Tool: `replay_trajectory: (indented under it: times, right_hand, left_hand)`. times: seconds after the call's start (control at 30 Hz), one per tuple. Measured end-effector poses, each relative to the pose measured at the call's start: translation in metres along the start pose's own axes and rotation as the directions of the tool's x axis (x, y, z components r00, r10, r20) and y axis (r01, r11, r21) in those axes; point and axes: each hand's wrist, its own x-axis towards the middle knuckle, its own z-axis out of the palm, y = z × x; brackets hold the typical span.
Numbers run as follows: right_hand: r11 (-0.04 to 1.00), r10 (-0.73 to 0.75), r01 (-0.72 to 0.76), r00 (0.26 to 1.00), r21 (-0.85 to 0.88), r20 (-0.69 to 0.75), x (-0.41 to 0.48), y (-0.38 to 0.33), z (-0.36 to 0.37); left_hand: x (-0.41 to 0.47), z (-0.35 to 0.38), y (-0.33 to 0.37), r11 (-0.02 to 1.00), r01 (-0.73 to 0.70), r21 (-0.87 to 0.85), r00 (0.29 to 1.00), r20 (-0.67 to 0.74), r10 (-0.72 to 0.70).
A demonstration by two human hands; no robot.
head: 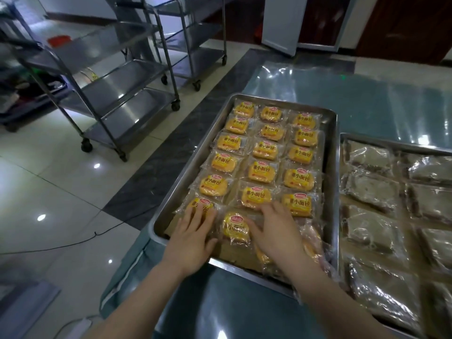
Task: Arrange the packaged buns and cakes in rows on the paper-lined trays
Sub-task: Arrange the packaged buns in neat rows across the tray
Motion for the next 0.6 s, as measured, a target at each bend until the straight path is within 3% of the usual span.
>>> replay_trajectory:
  times: [0.1,0.17,0.23,0.33,0.47,0.6]
  right_hand:
    - [0.992,0.003,0.001,0.999,-0.123,0.037,-0.014,0.01,-0.006]
    - [0.971,0.051,-0.017,0.989,-0.24,0.139,-0.018,0.013,-0.007]
    - [0.937,0.099,-0.012,0.968,-0.35,0.232,-0.021,0.013,-0.006]
    - [0.904,0.127,-0.023,0.968,-0.428,0.215,-0.027,0.011,-0.002]
    - [0.924,0.183,-0.11,0.969,-0.366,0.169,-0.025,0.012,-0.008]
    - [0.964,0.253,-0.24,0.96,-0.114,0.122,-0.019,0.016,-0.024]
  left_hand:
    - [-0.003,-0.002,0.004,0.98,-0.19,0.054,0.979,-0.057,0.193]
    - [-0.003,-0.005,0.012,0.959,-0.282,0.04,0.957,-0.062,0.284]
    - [-0.002,-0.008,0.021,0.955,-0.298,0.003,0.954,-0.05,0.297]
    - [0.001,-0.007,0.027,0.962,-0.273,0.003,0.962,-0.029,0.273]
    - [0.002,-0.002,0.029,0.963,-0.27,0.023,0.96,0.081,0.267]
    - [0.006,0.001,0.033,0.96,-0.279,0.024,0.95,0.151,0.272]
